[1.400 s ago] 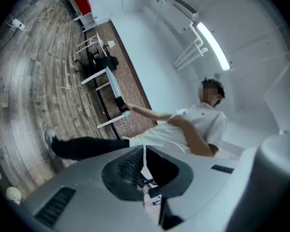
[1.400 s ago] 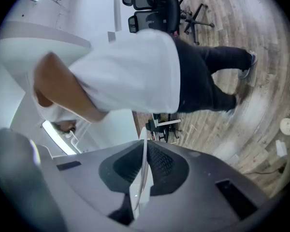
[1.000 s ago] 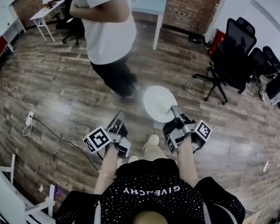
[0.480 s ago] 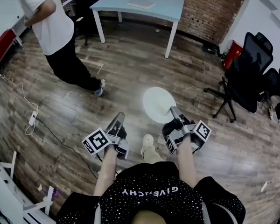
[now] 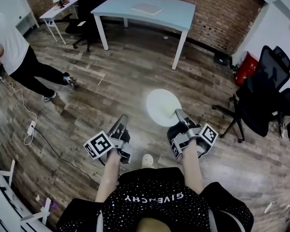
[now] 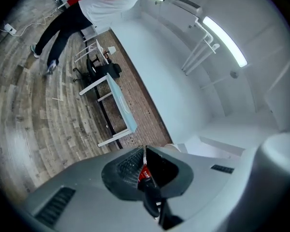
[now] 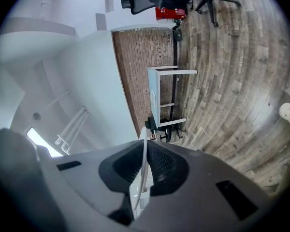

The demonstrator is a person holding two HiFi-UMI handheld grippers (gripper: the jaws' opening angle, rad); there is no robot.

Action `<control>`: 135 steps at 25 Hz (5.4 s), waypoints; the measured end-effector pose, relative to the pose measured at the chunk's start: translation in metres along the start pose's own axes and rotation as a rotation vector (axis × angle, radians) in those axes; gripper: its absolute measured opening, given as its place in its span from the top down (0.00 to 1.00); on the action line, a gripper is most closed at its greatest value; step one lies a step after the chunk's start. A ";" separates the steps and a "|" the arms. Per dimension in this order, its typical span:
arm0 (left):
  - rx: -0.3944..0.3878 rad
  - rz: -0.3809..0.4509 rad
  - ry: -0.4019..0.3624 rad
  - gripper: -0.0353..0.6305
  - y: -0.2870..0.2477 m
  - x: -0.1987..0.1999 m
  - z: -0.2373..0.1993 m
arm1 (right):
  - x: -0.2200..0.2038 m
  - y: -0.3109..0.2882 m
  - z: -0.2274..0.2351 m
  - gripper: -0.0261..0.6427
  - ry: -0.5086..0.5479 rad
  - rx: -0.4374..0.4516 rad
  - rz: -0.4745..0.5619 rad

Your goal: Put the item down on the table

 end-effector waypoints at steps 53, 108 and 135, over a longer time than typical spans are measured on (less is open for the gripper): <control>-0.040 -0.081 0.094 0.91 -0.432 0.305 -0.221 | 0.197 -0.470 -0.140 0.92 -0.032 -0.056 0.087; 0.058 -0.038 0.100 0.92 -0.877 0.533 -0.421 | 0.479 -0.958 -0.272 0.92 -0.023 -0.104 -0.022; 0.013 -0.080 0.093 0.92 -1.053 0.725 -0.549 | 0.553 -1.243 -0.301 0.92 0.223 -0.289 0.080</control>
Point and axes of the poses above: the fingertips, and each gripper's own axes: y backward along the fingers, z to its right, x out of its top, the point moved 8 cm from there along y, backward along the fingers, and after that the axes turned 12 degrees about -x, right-handed, at the moved point
